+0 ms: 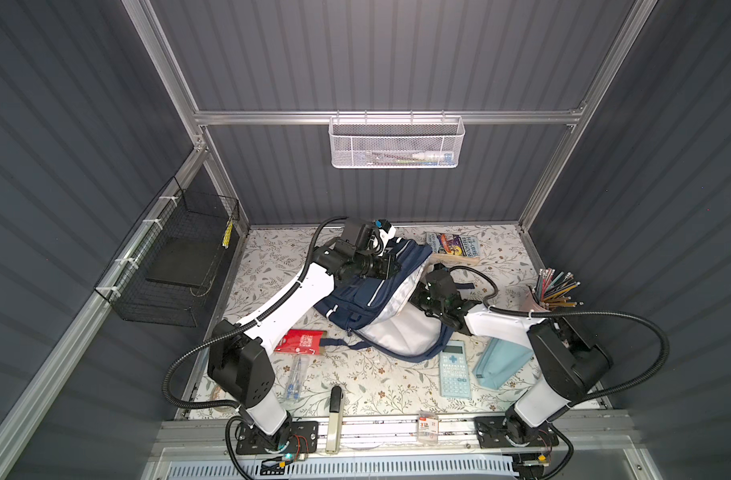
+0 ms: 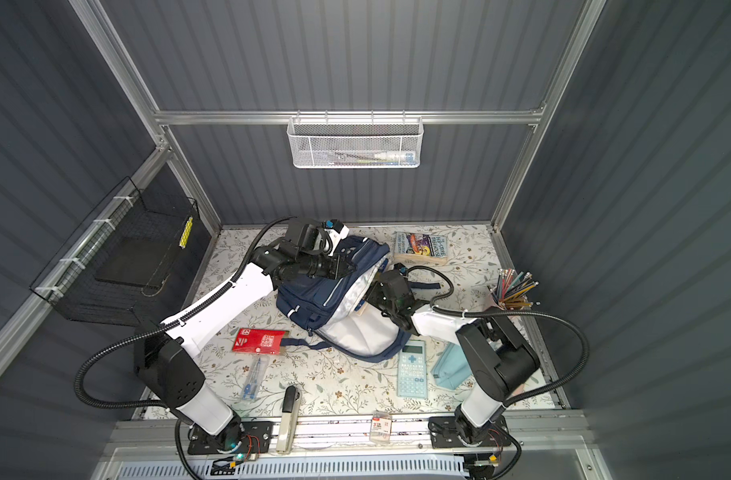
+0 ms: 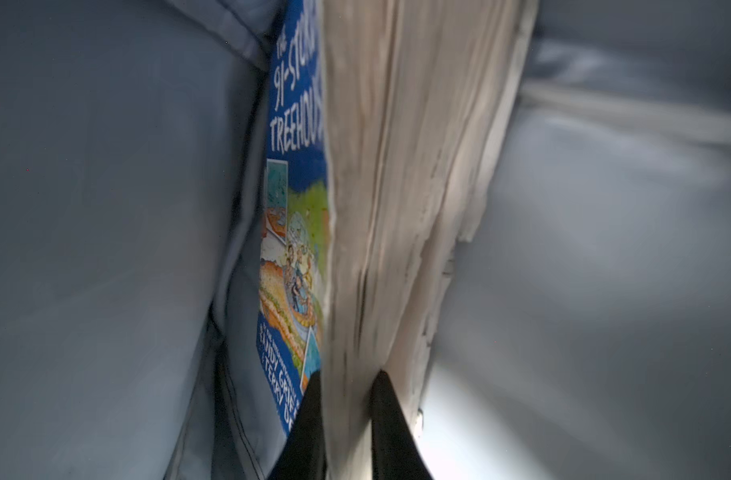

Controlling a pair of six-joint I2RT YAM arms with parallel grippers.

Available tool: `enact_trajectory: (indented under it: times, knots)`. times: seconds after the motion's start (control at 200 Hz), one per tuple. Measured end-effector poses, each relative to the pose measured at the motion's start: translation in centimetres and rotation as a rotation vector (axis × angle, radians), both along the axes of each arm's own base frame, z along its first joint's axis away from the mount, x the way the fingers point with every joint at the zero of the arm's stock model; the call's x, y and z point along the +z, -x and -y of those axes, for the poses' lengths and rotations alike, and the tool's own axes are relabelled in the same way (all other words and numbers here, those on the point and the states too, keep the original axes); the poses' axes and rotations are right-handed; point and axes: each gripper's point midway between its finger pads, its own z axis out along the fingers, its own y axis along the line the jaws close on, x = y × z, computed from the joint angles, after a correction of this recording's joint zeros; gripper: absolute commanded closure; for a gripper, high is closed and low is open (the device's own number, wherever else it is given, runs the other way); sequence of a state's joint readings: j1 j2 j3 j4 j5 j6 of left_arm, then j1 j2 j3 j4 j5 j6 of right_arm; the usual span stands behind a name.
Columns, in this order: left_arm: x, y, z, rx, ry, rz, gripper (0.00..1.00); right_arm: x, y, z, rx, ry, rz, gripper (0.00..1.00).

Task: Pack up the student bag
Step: 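Carry the 91-Storey Treehouse book into the open backpack with the right gripper, then release the book inside the bag and move the right gripper to the 143-Storey Treehouse book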

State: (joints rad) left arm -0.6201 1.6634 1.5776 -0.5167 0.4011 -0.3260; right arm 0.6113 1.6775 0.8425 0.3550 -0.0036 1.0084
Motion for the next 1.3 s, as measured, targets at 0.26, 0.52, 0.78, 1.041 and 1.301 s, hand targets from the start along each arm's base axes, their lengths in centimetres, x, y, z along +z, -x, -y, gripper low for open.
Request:
enact_trajectory:
  times: [0.26,0.52,0.78,1.041,1.301]
  knots:
    - [1.1,-0.5,0.2,-0.014,0.018,-0.012,1.0,-0.6,-3.2,-5.7,-0.013,-0.094,0.011,1.0]
    - [0.9,-1.5,-1.1,0.021,0.018,-0.016,1.0,-1.0,-4.5,-7.4,-0.026,-0.145,0.016,0.22]
    - [-0.2,-1.8,-2.7,0.061,0.017,-0.019,1.0,3.9,-1.1,-5.2,0.046,-0.08,0.057,0.01]
    - [-1.6,-1.8,-2.7,0.069,0.02,-0.032,1.0,7.7,4.1,3.3,-0.001,0.049,0.109,0.01]
    - [-1.8,-1.6,-2.6,0.065,0.036,-0.03,1.0,6.0,1.7,16.3,-0.288,0.093,0.026,0.01]
